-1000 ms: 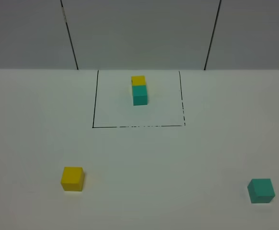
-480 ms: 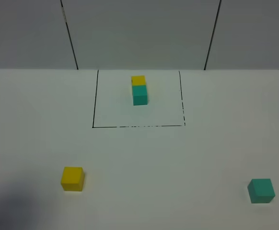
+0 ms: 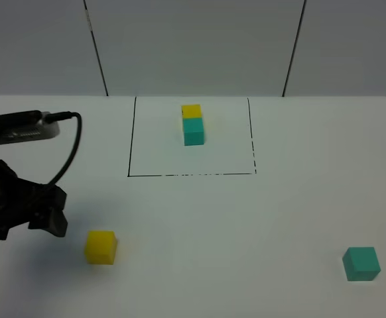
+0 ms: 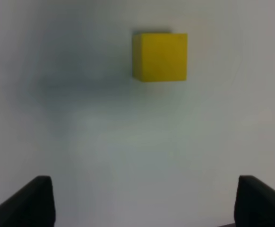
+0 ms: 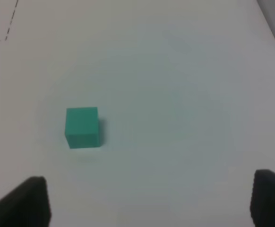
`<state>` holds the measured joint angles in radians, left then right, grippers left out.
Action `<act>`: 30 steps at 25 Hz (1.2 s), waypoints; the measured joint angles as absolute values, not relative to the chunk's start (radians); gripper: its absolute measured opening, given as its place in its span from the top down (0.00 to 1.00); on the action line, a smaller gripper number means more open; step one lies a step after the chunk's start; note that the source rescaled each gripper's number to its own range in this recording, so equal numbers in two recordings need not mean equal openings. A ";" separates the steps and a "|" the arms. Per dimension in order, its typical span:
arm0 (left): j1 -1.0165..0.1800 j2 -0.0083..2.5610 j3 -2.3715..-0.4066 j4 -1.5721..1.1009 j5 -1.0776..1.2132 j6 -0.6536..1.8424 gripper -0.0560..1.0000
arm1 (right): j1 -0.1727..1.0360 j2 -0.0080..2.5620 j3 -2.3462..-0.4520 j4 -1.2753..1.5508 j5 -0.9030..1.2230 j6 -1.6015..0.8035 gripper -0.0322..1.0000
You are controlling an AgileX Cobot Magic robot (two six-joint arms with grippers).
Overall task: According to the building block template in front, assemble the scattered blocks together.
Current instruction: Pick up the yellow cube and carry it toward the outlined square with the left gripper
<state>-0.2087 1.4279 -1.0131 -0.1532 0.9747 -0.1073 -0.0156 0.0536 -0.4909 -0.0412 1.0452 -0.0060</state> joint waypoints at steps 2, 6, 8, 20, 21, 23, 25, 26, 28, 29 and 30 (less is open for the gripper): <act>-0.238 1.474 -1.016 -0.104 0.956 -0.161 0.27 | -0.016 0.054 -0.491 -0.041 1.045 -0.006 0.28; -0.275 1.559 -1.021 -0.078 0.905 -0.197 0.27 | -0.016 0.054 -0.491 -0.041 1.045 -0.006 0.28; -0.304 1.592 -1.023 -0.074 0.880 -0.212 0.27 | -0.016 0.054 -0.491 -0.041 1.045 -0.006 0.28; -0.352 1.761 -1.025 -0.011 0.758 -0.310 0.27 | -0.016 0.054 -0.491 -0.041 1.045 -0.006 0.28; -0.352 1.773 -1.025 -0.011 0.736 -0.312 0.27 | -0.016 0.054 -0.491 -0.041 1.045 -0.006 0.28; -0.352 1.790 -1.025 -0.016 0.690 -0.311 0.27 | -0.016 0.054 -0.491 -0.041 1.045 -0.006 0.28; -0.356 1.809 -1.025 -0.034 0.650 -0.296 0.27 | -0.016 0.054 -0.491 -0.041 1.045 -0.006 0.28; -0.359 1.817 -1.025 -0.043 0.638 -0.288 0.27 | -0.016 0.054 -0.491 -0.041 1.045 -0.006 0.28; -0.361 1.835 -1.025 -0.061 0.620 -0.273 0.27 | -0.016 0.054 -0.491 -0.041 1.045 -0.006 0.28; -0.362 1.844 -1.025 -0.063 0.614 -0.269 0.27 | -0.016 0.054 -0.491 -0.041 1.045 -0.006 0.28; -0.362 1.851 -1.025 -0.064 0.608 -0.267 0.27 | -0.016 0.054 -0.491 -0.041 1.045 -0.006 0.28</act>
